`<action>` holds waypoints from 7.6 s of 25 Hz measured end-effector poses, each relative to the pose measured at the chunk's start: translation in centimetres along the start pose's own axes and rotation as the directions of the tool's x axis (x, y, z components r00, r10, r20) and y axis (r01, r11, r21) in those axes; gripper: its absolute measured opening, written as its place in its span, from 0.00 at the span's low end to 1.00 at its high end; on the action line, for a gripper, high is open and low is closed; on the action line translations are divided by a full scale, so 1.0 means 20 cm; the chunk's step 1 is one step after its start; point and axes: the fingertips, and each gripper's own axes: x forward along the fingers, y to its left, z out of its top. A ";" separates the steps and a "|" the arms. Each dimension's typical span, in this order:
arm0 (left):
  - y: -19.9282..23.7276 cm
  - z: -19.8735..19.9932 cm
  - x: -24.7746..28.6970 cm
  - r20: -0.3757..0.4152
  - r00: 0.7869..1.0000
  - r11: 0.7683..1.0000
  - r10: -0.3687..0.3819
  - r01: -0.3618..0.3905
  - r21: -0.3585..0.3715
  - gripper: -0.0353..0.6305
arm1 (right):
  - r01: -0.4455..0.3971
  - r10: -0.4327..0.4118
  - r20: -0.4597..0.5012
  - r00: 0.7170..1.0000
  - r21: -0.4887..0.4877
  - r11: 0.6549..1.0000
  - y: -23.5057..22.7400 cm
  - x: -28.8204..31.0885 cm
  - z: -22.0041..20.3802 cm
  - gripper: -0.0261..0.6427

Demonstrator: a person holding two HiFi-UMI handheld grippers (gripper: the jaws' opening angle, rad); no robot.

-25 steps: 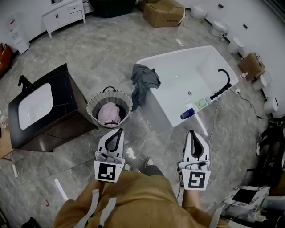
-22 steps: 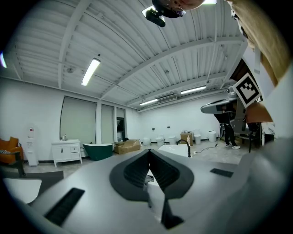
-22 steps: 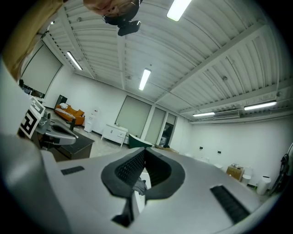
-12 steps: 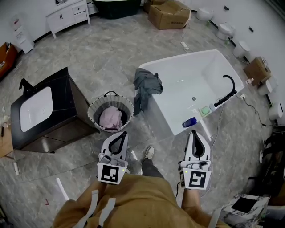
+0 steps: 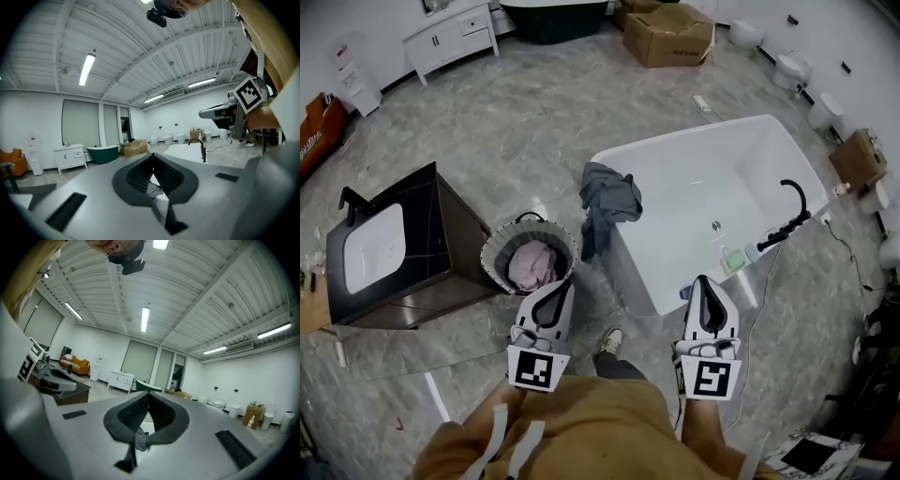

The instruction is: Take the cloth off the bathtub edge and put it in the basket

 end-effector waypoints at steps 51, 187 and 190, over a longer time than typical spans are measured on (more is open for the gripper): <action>0.36 -0.72 1.45 -0.163 0.983 0.997 -0.080 0.077 -0.026 0.06 | -0.110 0.105 -0.123 0.987 -0.040 0.993 0.05 1.18 -0.52 0.05; 0.78 0.91 0.24 0.306 0.865 0.917 0.397 -0.386 -0.099 0.10 | -0.463 0.475 0.144 0.868 -0.111 0.879 0.37 0.95 -0.04 0.05; 0.87 0.89 0.13 0.303 0.849 0.901 0.433 -0.422 -0.103 0.10 | -0.514 0.532 0.156 0.832 -0.142 0.846 0.54 1.00 0.02 0.05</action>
